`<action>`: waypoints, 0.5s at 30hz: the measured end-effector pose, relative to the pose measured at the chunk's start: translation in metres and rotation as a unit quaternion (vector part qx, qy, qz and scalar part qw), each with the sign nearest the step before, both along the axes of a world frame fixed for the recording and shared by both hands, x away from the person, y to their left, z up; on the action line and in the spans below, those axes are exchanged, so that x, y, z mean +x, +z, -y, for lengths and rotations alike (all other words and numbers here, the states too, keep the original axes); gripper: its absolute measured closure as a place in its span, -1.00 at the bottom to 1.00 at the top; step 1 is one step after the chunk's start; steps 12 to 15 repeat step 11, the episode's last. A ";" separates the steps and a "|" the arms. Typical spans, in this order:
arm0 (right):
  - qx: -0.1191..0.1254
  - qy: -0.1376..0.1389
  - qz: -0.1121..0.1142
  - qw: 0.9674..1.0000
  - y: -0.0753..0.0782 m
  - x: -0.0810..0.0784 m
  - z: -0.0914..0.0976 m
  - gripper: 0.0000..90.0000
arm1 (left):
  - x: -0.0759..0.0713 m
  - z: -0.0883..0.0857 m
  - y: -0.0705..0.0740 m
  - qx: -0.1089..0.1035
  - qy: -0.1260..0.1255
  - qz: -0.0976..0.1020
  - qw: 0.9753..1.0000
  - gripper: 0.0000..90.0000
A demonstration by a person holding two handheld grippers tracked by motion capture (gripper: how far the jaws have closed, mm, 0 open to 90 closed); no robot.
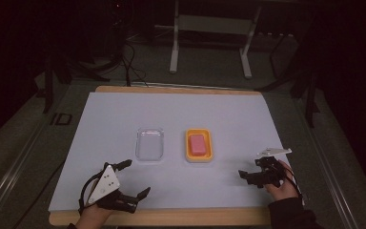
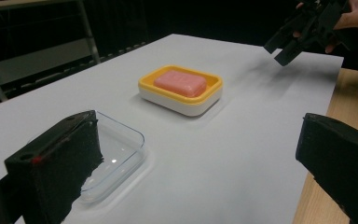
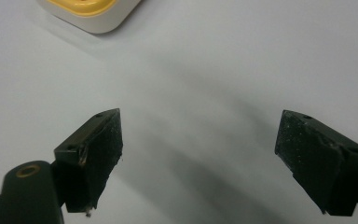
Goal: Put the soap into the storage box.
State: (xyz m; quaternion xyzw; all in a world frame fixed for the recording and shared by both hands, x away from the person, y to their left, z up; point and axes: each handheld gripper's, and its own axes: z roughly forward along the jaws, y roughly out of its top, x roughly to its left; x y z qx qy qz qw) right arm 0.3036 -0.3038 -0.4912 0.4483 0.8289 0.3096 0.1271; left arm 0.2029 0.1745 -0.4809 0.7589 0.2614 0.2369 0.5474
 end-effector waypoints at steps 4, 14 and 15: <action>-0.005 0.003 -0.001 1.000 -0.002 0.001 0.000 -0.67 | 0.000 -0.001 0.000 0.000 0.001 0.000 1.000 -0.99; -0.010 0.003 -0.003 1.000 -0.004 0.002 0.000 -0.67 | 0.000 -0.001 0.000 0.001 0.000 0.000 1.000 -0.99; -0.010 0.003 -0.003 1.000 -0.004 0.002 0.000 -0.67 | 0.000 -0.001 0.000 0.001 0.000 0.000 1.000 -0.99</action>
